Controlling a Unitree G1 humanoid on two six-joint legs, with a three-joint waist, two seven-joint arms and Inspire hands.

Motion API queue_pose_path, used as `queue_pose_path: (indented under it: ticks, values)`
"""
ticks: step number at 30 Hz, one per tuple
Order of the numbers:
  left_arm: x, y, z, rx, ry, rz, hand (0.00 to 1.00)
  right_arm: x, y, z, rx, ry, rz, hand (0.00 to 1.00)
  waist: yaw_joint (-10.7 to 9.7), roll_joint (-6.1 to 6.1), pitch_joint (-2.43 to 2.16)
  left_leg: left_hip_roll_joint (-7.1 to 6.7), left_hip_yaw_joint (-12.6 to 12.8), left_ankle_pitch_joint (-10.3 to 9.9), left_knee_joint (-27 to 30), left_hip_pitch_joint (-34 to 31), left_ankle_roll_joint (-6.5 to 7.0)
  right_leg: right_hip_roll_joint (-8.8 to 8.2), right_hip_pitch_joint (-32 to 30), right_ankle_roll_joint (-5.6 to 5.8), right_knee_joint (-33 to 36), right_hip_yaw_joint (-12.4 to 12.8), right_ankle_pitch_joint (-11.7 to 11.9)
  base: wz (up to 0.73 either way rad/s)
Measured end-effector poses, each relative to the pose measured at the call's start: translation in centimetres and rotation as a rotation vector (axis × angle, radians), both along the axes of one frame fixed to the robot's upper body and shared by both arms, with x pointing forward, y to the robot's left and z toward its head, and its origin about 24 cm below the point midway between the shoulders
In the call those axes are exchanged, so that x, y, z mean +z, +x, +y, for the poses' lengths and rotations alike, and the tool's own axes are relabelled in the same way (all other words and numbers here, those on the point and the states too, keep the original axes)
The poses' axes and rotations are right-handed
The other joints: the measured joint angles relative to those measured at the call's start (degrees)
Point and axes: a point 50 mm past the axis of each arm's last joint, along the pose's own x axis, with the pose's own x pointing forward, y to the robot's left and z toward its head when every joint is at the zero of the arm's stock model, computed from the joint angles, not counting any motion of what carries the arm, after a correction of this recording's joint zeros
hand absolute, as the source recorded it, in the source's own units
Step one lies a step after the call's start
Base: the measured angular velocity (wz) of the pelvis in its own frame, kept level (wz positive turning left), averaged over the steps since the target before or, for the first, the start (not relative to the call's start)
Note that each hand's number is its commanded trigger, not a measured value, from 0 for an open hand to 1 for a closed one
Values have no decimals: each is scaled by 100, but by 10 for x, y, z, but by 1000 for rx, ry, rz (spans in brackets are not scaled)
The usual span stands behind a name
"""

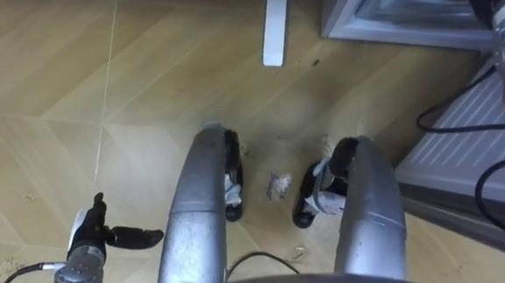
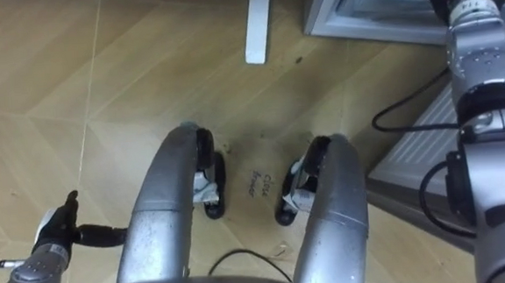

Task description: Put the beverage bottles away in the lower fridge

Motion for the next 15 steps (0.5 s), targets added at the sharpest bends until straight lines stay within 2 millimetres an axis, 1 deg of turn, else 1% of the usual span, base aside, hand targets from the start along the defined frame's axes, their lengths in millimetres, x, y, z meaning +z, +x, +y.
queue_pose_path:
  ticks: [1, 2, 4, 9, 11, 12, 13, 15]
  values:
    - [0, -1, 0, -1, 0, 0, 0, 0, 0, 0, -9, 5, 3, 0, 8, 0, 0, -3, 10, 0, 18, 0, 0, -53, -3, -36, 38, -1, -25, 7]
    - [0, -3, 0, -2, -2, 0, 0, 0, 0, 0, -16, 6, 6, 0, 32, 5, -2, -3, 9, 1, 35, -4, -1, -57, -3, -49, 54, -1, -35, 5]
    - [2, -8, -1, -7, -7, -2, 0, 0, 0, -2, -31, 5, 11, 0, 70, 6, -2, -1, 10, 4, 39, -4, -7, -65, -2, -50, 65, -2, -36, 2]
    - [-1, -24, 1, -8, -4, 37, 0, 0, -1, -1, -68, 29, 14, 0, 114, 14, -4, 0, 14, 16, 48, -33, -29, -143, 4, -64, 118, -20, -57, 7]
    - [1, -32, 3, 7, -9, 39, 0, 0, -1, -3, -91, 31, 10, 0, 147, 37, -1, 8, -21, 15, 50, -80, -28, -205, 2, -65, 117, -83, -59, 10]
    - [1, -33, 4, 8, -12, 42, 0, 0, -2, -4, -97, 30, 11, 0, 167, 42, -2, 9, -35, 15, 53, -81, -29, -222, 3, -65, 122, -93, -58, 4]
    - [1, -33, 4, 8, -15, 47, 0, -1, -3, -5, -114, 27, 12, 0, 235, 61, -3, 12, -42, 16, 65, -82, -30, -228, 6, -65, 129, -105, -58, 0]
    - [1, -33, 4, 8, -15, 49, 0, 0, -4, -7, -133, 24, 8, 0, 301, 113, 0, 6, -60, 16, 75, -94, -30, -241, 10, -64, 127, -129, -58, 0]
